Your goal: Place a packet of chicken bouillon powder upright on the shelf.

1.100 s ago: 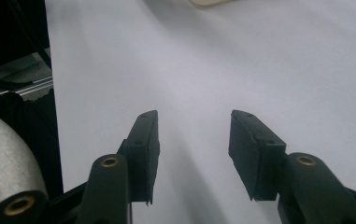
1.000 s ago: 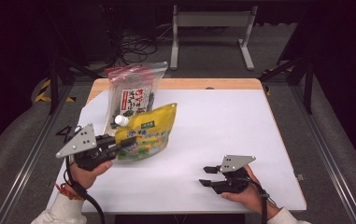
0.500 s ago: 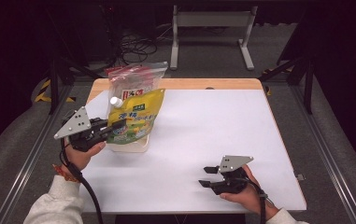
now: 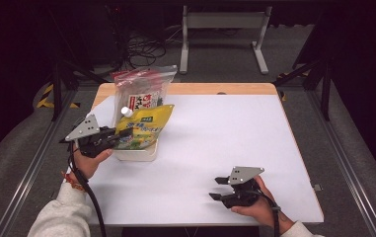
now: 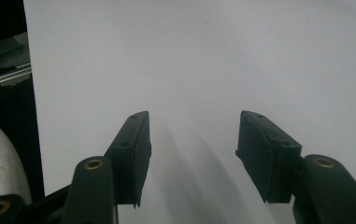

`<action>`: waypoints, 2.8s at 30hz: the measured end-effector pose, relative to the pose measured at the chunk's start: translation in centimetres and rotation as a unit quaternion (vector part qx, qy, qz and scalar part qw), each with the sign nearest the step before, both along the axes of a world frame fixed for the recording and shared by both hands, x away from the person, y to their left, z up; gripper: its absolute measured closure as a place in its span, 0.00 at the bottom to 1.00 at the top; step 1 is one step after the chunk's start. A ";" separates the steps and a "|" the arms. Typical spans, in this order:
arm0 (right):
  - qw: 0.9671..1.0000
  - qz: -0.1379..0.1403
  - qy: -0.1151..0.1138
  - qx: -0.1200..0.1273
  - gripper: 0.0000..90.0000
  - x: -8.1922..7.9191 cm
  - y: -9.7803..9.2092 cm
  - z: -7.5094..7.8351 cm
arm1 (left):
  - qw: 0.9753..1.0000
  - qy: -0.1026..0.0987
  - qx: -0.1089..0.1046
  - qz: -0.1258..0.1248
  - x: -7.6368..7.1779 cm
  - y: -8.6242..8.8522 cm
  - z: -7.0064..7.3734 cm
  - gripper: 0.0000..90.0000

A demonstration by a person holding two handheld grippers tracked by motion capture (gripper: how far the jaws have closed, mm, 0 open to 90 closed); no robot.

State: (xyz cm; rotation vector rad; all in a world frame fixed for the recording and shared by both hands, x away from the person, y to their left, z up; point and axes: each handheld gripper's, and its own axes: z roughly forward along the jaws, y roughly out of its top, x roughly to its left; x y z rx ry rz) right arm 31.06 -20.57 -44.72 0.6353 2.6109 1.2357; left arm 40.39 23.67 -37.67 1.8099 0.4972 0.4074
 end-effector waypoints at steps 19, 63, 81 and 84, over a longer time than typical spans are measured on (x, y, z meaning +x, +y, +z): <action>1.000 -0.005 -0.013 0.010 0.52 -0.2 -0.2 0.4 | 0.999 0.022 -0.006 0.041 0.0 0.8 -2.1 0.92; 0.999 0.003 -0.051 0.001 0.51 -0.7 0.0 0.9 | 0.996 0.051 0.023 0.073 0.0 2.5 -4.5 0.90; 0.998 -0.002 -0.056 0.003 0.51 -0.6 -0.3 1.1 | 0.994 0.057 0.025 0.087 -0.2 2.5 -4.7 0.85; 0.998 -0.004 -0.057 0.004 0.51 -0.6 -0.4 1.2 | 0.994 0.054 0.029 0.088 -0.3 2.5 -4.6 0.85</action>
